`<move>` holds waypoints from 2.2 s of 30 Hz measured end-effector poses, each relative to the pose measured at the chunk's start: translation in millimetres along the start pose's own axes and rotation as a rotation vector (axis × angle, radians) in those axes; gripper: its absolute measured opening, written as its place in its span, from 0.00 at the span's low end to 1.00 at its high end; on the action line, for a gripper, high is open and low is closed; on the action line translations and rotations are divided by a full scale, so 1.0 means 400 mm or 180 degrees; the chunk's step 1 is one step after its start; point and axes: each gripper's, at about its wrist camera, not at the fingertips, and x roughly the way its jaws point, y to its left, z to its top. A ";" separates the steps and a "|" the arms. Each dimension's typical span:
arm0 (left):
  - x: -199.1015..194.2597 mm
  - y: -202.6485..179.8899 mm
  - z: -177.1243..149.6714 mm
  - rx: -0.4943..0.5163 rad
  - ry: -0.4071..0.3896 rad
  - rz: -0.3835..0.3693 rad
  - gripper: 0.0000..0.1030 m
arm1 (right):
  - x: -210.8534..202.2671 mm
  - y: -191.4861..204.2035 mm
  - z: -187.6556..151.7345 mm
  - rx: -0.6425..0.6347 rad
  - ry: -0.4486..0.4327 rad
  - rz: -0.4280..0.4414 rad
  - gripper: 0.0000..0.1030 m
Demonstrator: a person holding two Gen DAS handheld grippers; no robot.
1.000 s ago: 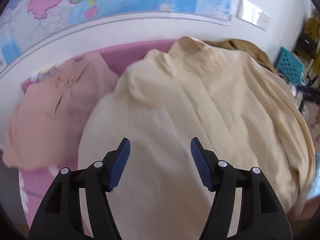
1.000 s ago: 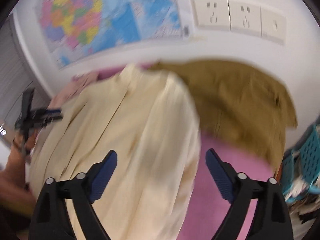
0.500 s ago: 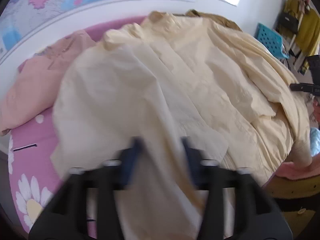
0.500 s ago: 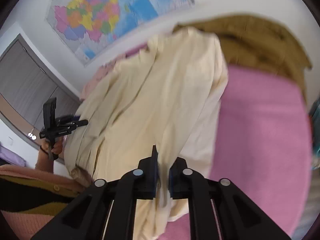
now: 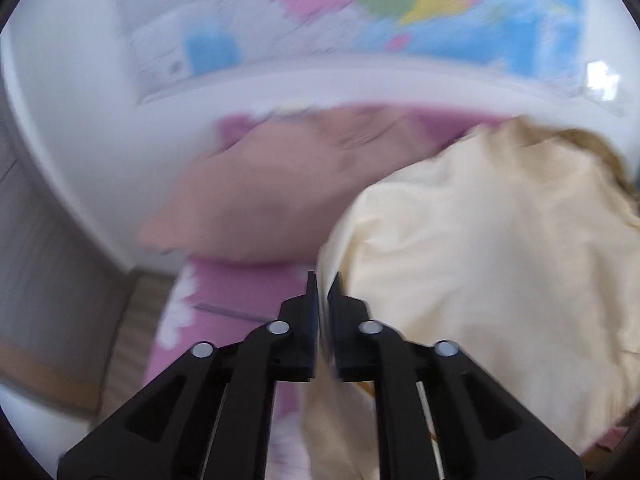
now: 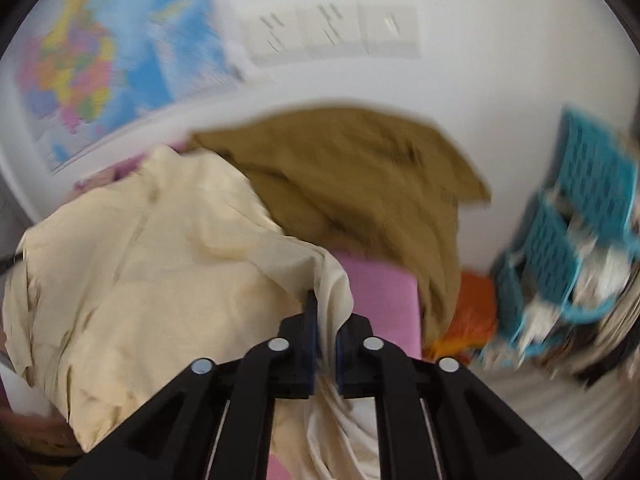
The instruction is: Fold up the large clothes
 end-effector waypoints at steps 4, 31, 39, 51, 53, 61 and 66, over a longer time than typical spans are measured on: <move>0.093 0.008 -0.012 0.0091 0.0280 0.0717 0.44 | 0.089 -0.053 -0.044 0.0343 0.0226 -0.0171 0.56; -0.126 -0.850 -0.014 0.1399 -0.0159 -0.2205 0.65 | -0.235 -0.240 -0.217 0.1106 -0.0832 0.0779 0.10; -0.077 -1.094 0.010 0.1690 0.0101 -0.2452 0.59 | -0.280 -0.214 -0.090 0.0836 -0.0671 0.0868 0.10; 0.062 -1.268 0.128 0.1488 0.0530 -0.2816 0.24 | -0.423 0.040 -0.054 -0.0129 -0.0672 0.1292 0.13; 0.078 -1.288 0.147 0.1438 0.0592 -0.2843 0.22 | -0.432 0.099 -0.038 -0.0308 -0.0633 0.1334 0.13; 0.047 -1.256 0.235 0.1277 0.0515 -0.2932 0.47 | -0.396 0.295 0.054 -0.0735 -0.0357 0.1717 0.29; -0.005 -1.074 0.277 0.1204 0.0081 -0.2889 0.69 | -0.316 0.388 0.103 -0.0862 -0.0163 0.1886 0.27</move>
